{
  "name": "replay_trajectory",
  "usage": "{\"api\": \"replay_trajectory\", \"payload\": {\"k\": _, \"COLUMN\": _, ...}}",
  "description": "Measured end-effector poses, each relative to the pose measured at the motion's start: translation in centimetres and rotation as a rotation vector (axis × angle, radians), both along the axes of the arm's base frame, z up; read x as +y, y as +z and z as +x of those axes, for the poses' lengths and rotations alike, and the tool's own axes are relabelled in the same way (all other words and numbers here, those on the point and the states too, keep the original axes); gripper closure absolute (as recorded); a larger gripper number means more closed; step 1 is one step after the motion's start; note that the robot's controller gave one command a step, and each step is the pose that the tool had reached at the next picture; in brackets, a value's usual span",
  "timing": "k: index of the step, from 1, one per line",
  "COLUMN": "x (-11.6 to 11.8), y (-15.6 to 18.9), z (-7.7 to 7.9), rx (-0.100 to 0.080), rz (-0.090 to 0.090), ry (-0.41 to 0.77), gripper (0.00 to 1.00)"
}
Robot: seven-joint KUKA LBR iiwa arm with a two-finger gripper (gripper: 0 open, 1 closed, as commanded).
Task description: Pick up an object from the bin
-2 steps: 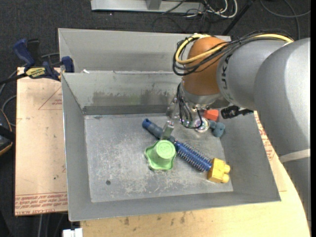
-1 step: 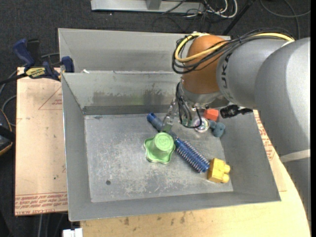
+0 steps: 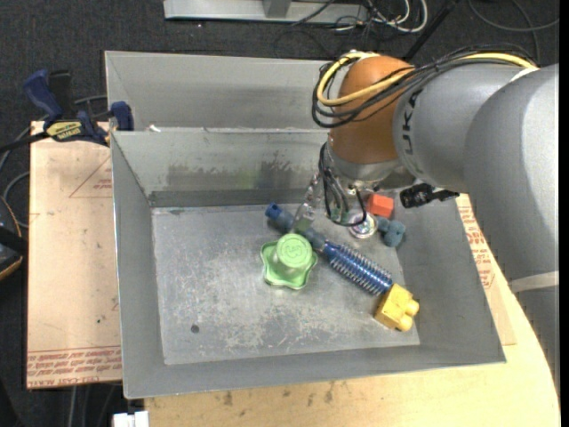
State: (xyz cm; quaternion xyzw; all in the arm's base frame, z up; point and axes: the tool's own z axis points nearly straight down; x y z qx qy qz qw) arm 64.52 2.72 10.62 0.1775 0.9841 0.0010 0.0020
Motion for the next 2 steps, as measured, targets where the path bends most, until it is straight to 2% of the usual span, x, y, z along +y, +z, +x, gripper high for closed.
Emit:
{"api": "replay_trajectory", "payload": {"k": 1, "x": 0.0, "y": -0.1, "z": 0.0, "rx": 0.003, "rz": -0.001, "ry": 0.001, "gripper": 1.00}}
{"api": "replay_trajectory", "payload": {"k": 2, "x": 0.0, "y": 4.7, "z": 0.1, "rx": 0.000, "rz": 0.000, "ry": 0.002, "gripper": 1.00}}
